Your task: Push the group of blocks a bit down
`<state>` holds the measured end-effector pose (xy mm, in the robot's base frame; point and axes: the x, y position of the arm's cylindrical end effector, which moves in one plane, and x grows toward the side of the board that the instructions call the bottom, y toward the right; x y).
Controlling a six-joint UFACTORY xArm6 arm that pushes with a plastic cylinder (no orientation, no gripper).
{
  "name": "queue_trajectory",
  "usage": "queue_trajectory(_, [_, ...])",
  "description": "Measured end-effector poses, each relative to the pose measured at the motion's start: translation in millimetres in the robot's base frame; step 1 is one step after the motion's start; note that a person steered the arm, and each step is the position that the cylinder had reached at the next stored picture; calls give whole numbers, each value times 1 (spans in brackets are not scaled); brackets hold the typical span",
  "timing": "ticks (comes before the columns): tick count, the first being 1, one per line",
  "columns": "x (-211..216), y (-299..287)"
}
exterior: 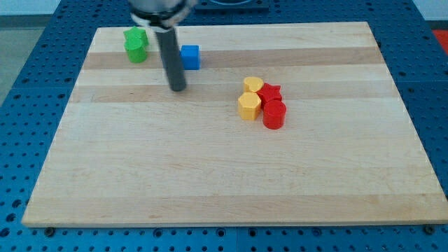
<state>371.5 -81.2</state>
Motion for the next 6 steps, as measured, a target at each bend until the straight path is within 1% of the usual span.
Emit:
queue_trajectory(1, [-1, 44])
queue_trajectory(3, [-17, 97])
queue_trajectory(4, [-13, 134])
queue_trajectory(5, [3, 143])
queue_trajectory(6, [15, 140])
